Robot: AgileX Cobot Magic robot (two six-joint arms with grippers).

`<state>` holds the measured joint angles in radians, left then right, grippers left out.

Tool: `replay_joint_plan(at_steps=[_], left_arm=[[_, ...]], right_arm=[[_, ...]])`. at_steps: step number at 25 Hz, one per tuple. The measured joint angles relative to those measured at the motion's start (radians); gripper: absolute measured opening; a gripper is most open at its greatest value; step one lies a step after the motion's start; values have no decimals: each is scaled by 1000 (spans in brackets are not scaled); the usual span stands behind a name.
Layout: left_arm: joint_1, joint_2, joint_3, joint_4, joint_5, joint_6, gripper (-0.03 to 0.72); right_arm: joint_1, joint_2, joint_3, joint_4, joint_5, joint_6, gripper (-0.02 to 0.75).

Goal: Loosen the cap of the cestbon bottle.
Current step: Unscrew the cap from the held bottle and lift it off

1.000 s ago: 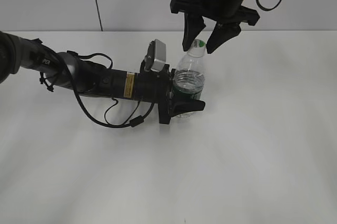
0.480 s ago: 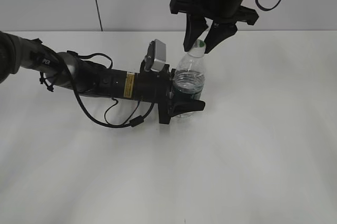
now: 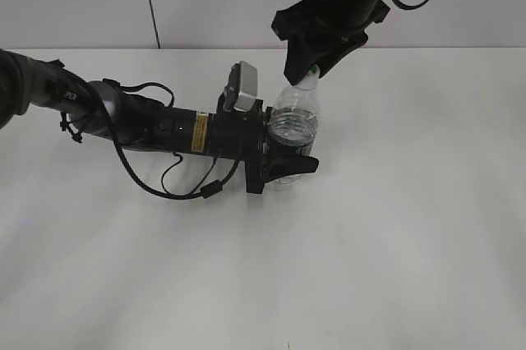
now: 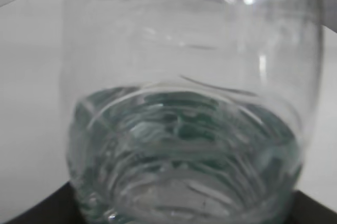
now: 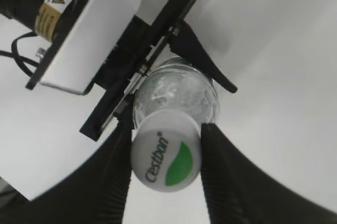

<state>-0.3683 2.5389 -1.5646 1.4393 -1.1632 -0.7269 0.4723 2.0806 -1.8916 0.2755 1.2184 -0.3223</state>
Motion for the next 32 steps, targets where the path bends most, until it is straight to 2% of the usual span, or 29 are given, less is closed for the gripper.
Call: replay_joint_plan(at_steps=[21, 32], left_arm=[[7, 0, 0, 22, -14, 4, 408], [16, 0, 0, 30, -20, 4, 408]], right_arm=[[0, 0, 0, 14, 0, -820, 302], [4, 0, 0, 4, 0, -1075, 302]])
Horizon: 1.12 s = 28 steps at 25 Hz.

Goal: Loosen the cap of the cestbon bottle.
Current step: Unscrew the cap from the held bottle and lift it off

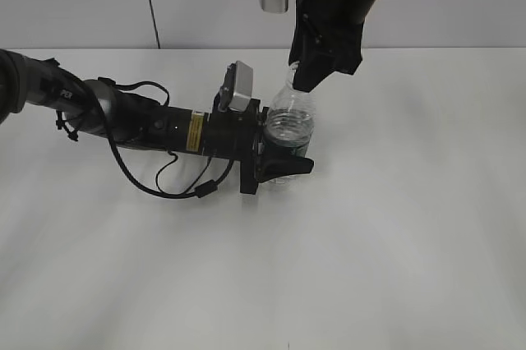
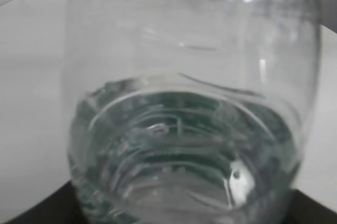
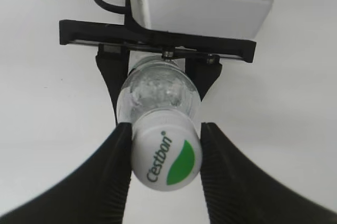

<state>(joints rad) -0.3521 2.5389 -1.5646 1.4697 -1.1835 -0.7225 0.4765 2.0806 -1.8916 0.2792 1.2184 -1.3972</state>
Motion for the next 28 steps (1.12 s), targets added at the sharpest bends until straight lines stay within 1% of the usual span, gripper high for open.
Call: replay_joint_plan(at_steps=[7, 22, 28], left_arm=[[1, 0, 0, 1, -1, 0, 408], [2, 0, 0, 4, -4, 0, 408], [2, 0, 0, 4, -5, -1, 408]], right_arm=[[0, 0, 0, 0, 0, -41, 302], [0, 0, 0, 12, -1, -28, 302], [0, 0, 0, 14, -1, -9, 323]])
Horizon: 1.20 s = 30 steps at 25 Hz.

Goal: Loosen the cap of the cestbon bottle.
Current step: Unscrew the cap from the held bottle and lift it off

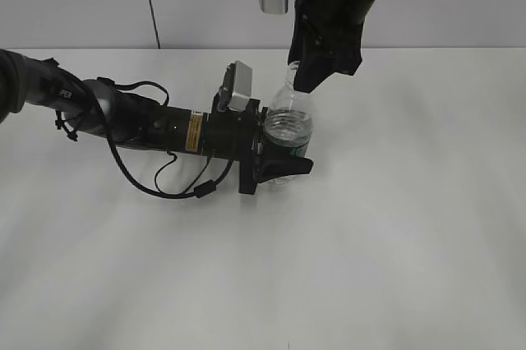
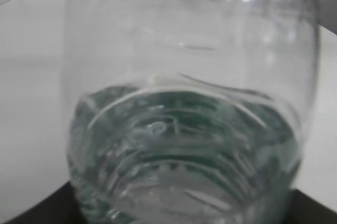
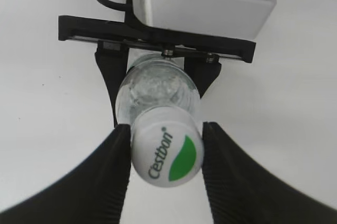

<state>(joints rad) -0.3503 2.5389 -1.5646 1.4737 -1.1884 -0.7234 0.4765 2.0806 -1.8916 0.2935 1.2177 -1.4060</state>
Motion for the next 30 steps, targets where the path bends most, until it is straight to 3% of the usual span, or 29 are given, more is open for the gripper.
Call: replay_joint_plan(at_steps=[7, 17, 25, 30], left_arm=[[2, 0, 0, 1, -1, -3, 408], [2, 0, 0, 2, -1, -3, 408], [2, 0, 0, 3, -2, -4, 408], [2, 0, 0, 4, -2, -5, 408]], right_arm=[[0, 0, 0, 1, 0, 26, 410], [0, -13, 0, 24, 0, 124, 419], [0, -69, -15, 25, 1, 365, 419], [0, -89, -49, 2, 2, 655, 419]])
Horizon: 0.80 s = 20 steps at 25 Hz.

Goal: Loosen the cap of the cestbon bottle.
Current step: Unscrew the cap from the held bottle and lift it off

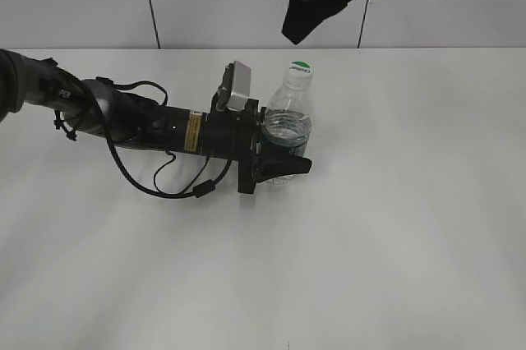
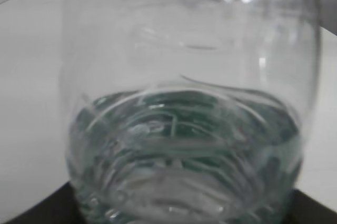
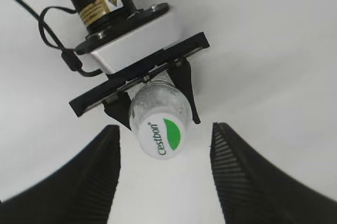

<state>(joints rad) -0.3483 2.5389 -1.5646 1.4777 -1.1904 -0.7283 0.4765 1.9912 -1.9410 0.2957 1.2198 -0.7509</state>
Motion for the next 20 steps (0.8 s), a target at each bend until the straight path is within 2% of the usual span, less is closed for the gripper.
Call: replay_joint_plan(at_steps=[4, 10, 15, 20], left_arm=[[0, 0, 0, 0, 0, -2, 408], [0, 0, 0, 0, -1, -7, 408], [0, 0, 0, -1, 0, -14, 408], [0, 0, 0, -1, 1, -17, 408]], right_arm=[[0, -2, -1, -22, 0, 305, 419], [0, -2, -1, -141, 0, 679, 419], [0, -2, -1, -139, 0, 788, 419], [0, -2, -1, -58, 0, 849, 419]])
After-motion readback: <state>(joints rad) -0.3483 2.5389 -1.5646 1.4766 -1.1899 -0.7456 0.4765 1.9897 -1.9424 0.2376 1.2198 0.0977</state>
